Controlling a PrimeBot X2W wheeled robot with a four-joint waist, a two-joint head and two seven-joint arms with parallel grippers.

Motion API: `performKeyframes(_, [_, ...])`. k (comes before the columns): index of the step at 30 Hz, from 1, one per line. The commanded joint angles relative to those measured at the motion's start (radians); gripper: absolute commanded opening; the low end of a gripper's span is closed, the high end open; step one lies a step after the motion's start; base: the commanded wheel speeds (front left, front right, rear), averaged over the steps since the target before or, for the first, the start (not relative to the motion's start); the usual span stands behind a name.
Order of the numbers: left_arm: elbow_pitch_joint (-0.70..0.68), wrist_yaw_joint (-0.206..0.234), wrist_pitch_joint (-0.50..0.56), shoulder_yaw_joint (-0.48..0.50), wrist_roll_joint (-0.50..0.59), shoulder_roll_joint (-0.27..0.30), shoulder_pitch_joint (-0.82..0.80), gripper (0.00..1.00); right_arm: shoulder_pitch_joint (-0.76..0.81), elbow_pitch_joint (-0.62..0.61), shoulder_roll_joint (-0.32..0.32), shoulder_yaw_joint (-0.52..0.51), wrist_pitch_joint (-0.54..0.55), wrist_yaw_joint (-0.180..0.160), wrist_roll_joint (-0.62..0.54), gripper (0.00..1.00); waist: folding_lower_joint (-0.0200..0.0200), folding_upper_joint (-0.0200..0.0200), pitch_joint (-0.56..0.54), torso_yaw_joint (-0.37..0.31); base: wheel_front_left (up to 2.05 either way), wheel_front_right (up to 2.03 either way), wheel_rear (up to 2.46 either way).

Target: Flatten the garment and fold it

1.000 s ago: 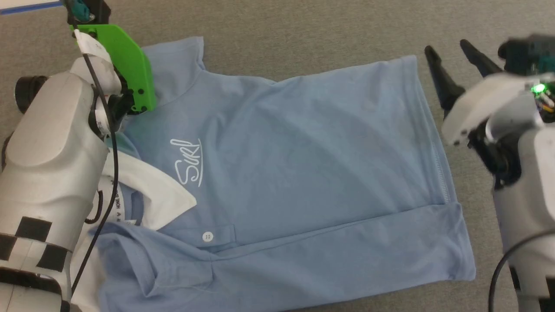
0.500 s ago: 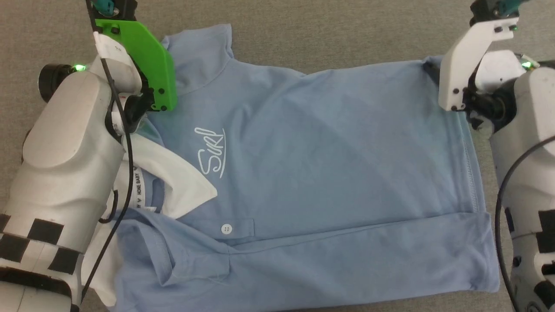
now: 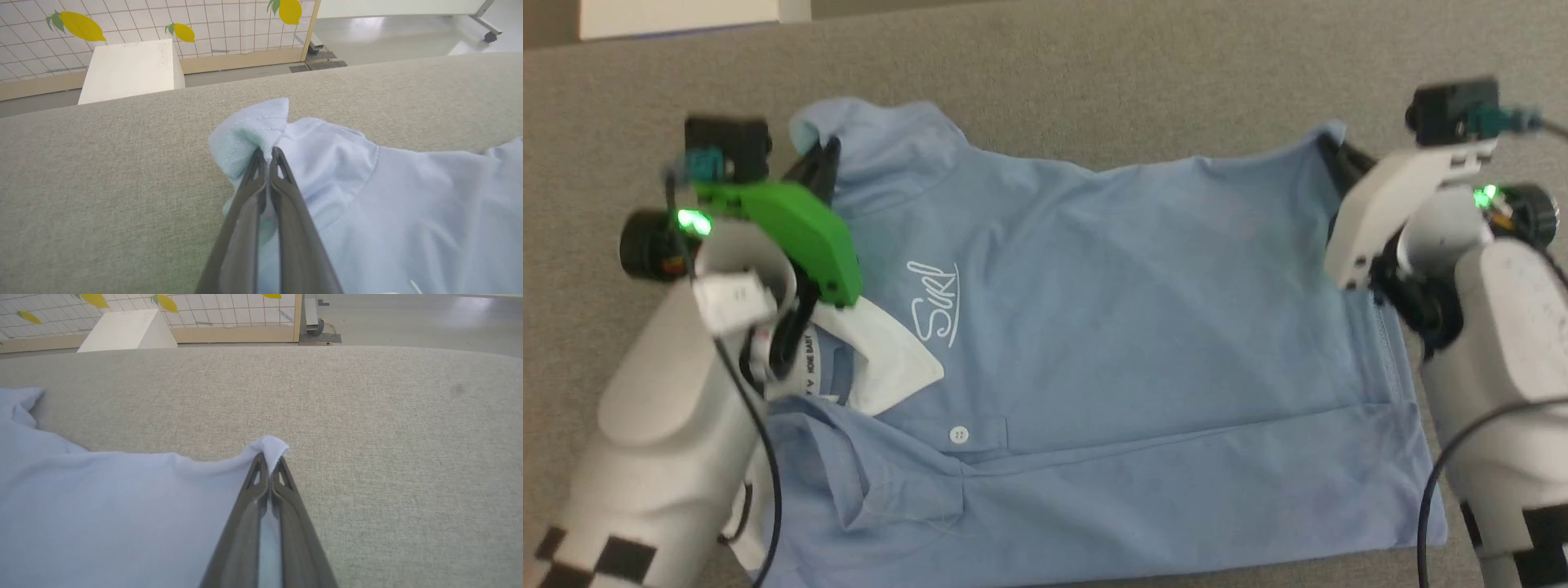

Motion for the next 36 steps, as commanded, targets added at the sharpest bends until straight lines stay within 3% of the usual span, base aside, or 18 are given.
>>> performKeyframes(1, [-0.022,-0.001,-0.043,0.011,-0.005,0.003,0.055,0.0,0.049,-0.025,-0.016,0.019,-0.039,-0.001,0.023,0.0,0.0,0.0,-0.077,0.011,0.0,0.0,0.0])
performKeyframes(7, [-0.182,0.049,-0.17,0.027,-0.013,0.021,0.289,0.0,0.238,-0.139,-0.081,0.05,-0.193,-0.001,0.089,0.0,0.0,0.0,-0.161,0.029,0.0,0.0,0.0])
performKeyframes(12, [-0.281,0.086,-0.186,0.036,-0.042,0.047,0.464,0.0,0.366,-0.175,-0.12,0.067,-0.214,-0.001,0.114,0.0,0.0,0.0,-0.207,0.041,0.0,0.0,0.0])
performKeyframes(21, [-0.378,0.122,-0.118,0.009,-0.089,0.09,0.675,0.0,0.507,-0.189,-0.205,0.073,-0.06,-0.001,0.101,0.0,0.0,0.0,-0.237,0.064,0.0,0.0,0.0])
performKeyframes(32, [-0.312,0.086,-0.089,-0.067,-0.1,0.059,0.728,0.0,0.54,-0.159,-0.219,0.105,0.094,-0.001,0.098,0.0,0.0,0.0,-0.239,0.076,0.0,0.0,0.0])
performKeyframes(33, [-0.306,0.083,-0.087,-0.073,-0.101,0.055,0.728,0.22,0.543,-0.156,-0.214,0.101,0.107,-0.001,0.103,0.46,0.0,0.0,-0.243,0.077,0.0,0.0,0.0])
performKeyframes(34, [-0.301,0.082,-0.087,-0.076,-0.101,0.052,0.729,0.4,0.546,-0.157,-0.211,0.1,0.117,-0.001,0.106,0.86,0.0,0.0,-0.248,0.079,0.0,0.0,0.0])
performKeyframes(35, [-0.296,0.081,-0.086,-0.079,-0.105,0.047,0.732,0.81,0.553,-0.157,-0.207,0.092,0.127,-0.001,0.111,1.0,0.0,0.0,-0.253,0.08,0.0,0.0,0.0])
performKeyframes(36, [-0.293,0.081,-0.086,-0.079,-0.11,0.043,0.735,1.0,0.56,-0.159,-0.204,0.082,0.133,-0.001,0.113,1.0,0.0,0.0,-0.259,0.083,0.0,0.0,0.0])
